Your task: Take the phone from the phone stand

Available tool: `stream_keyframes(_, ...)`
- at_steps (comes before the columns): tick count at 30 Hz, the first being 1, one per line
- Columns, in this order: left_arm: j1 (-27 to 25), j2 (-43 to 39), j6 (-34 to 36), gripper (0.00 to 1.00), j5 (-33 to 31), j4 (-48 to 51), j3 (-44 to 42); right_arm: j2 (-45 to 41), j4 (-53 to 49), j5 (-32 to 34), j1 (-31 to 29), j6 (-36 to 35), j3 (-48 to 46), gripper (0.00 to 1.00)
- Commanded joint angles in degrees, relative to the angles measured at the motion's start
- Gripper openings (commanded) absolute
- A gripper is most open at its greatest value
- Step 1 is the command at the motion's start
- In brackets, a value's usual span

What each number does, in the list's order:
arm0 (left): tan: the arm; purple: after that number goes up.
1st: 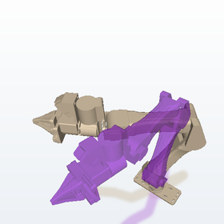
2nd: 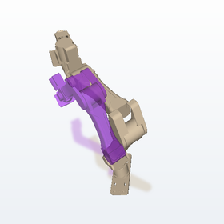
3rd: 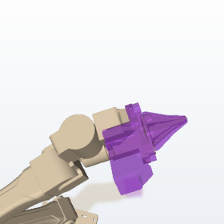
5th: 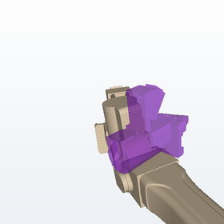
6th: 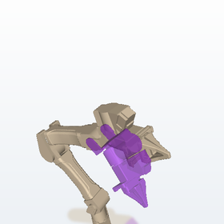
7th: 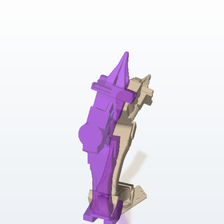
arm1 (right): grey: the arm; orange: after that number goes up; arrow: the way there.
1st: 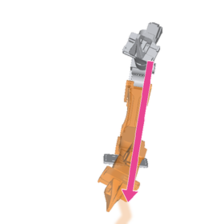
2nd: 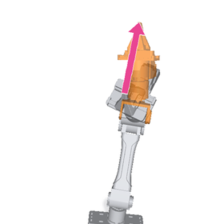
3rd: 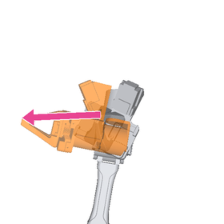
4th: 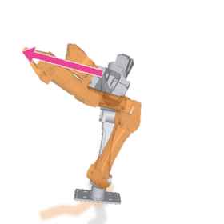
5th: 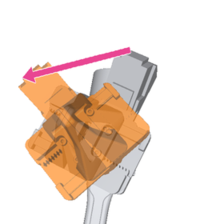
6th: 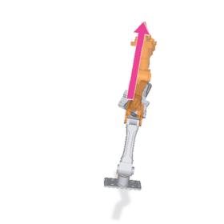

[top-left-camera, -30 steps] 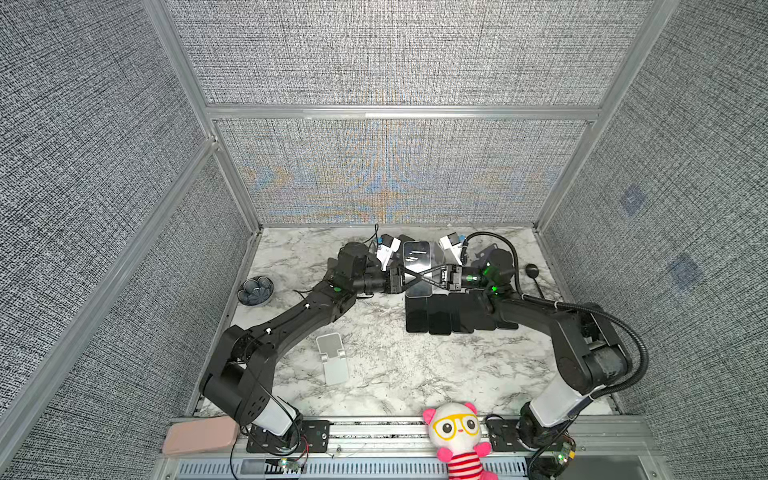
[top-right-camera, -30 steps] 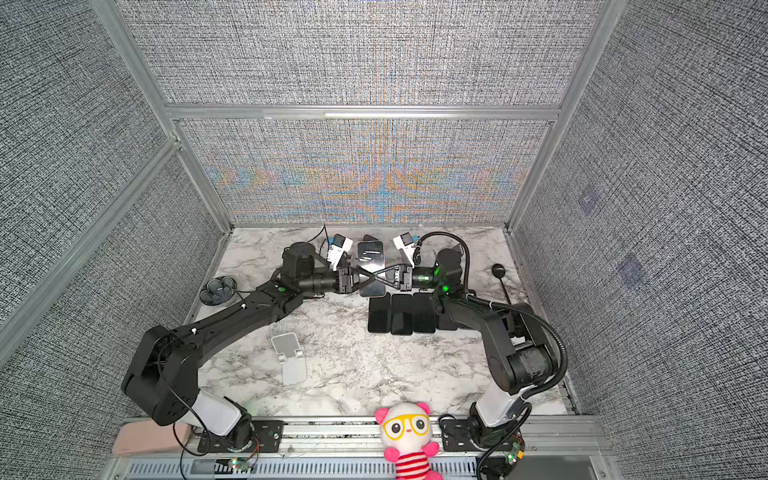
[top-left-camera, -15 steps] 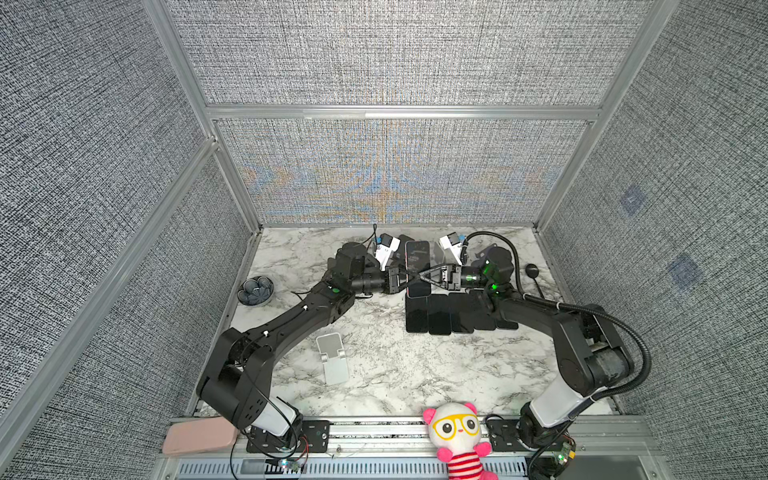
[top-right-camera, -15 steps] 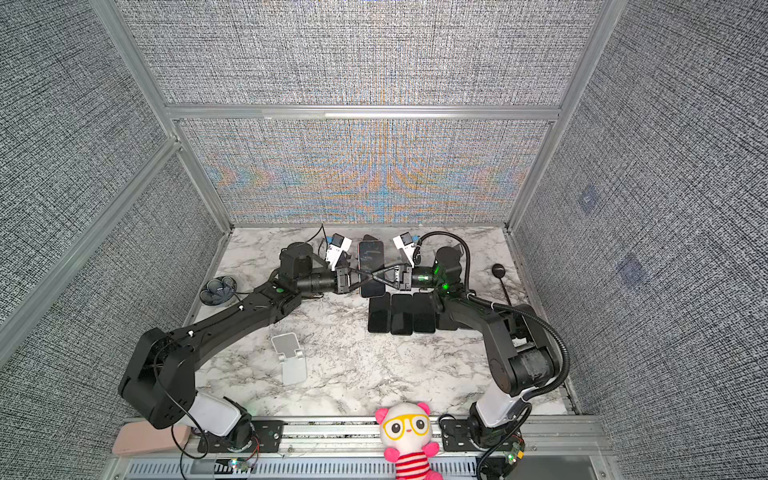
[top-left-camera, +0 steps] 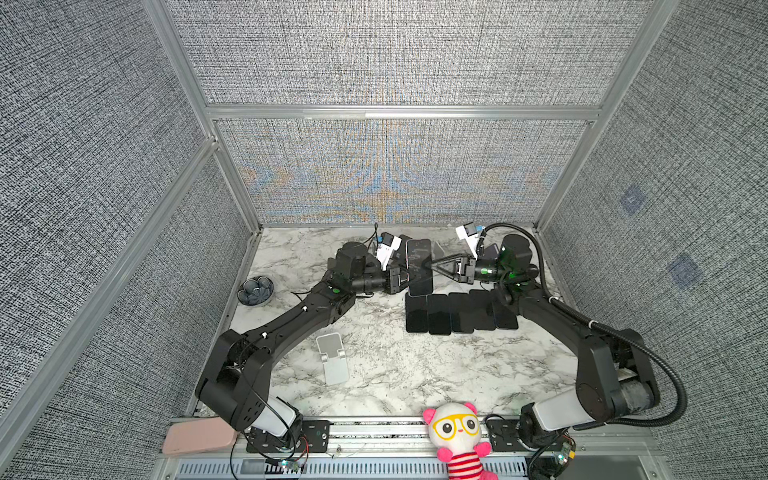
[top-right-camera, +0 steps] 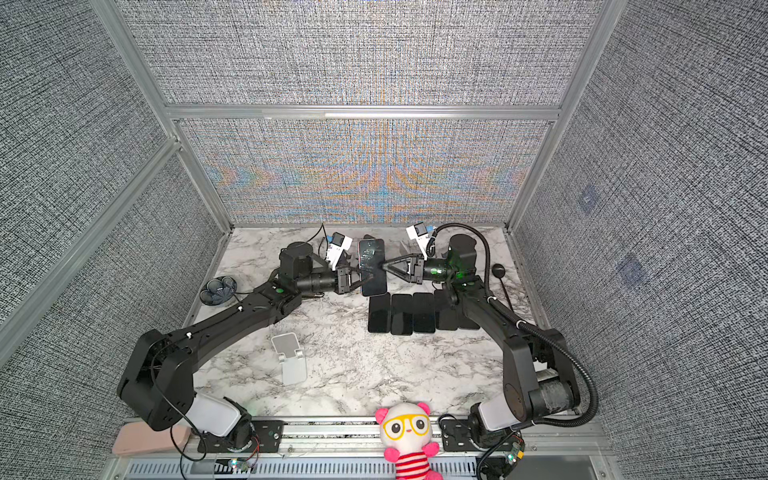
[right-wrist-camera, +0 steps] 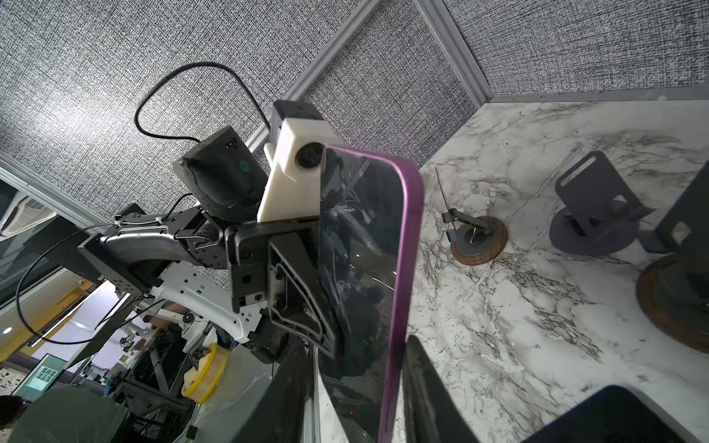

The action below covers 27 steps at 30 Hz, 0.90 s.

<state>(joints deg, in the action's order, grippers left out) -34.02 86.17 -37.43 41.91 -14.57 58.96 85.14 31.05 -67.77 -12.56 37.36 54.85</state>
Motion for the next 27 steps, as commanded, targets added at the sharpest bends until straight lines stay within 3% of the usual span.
stream_keyframes(1,0.1,0.2,1.4,0.00,-1.4,2.7,0.6,-1.9,-8.6,-0.1,0.8,-7.2,1.7,0.36)
stream_keyframes(7,0.1,0.1,7.1,0.00,-8.6,19.8,4.0,-7.9,-44.4,13.7,1.5,-31.6,8.8,0.36)
stream_keyframes(10,0.1,1.4,8.2,0.00,-11.0,27.1,5.2,-10.5,-54.1,20.4,1.6,-37.2,9.6,0.36)
stream_keyframes(16,-0.1,3.9,9.9,0.00,-17.0,38.2,5.5,-17.5,-62.7,34.3,2.4,-39.1,4.4,0.35)
stream_keyframes(20,-0.2,7.3,9.7,0.00,-18.8,39.2,5.8,-20.6,-63.9,35.4,3.5,-38.5,0.4,0.34)
stream_keyframes(27,-0.4,14.8,11.3,0.00,-16.0,37.5,8.9,-22.2,-64.1,37.2,3.8,-38.7,-0.1,0.34)
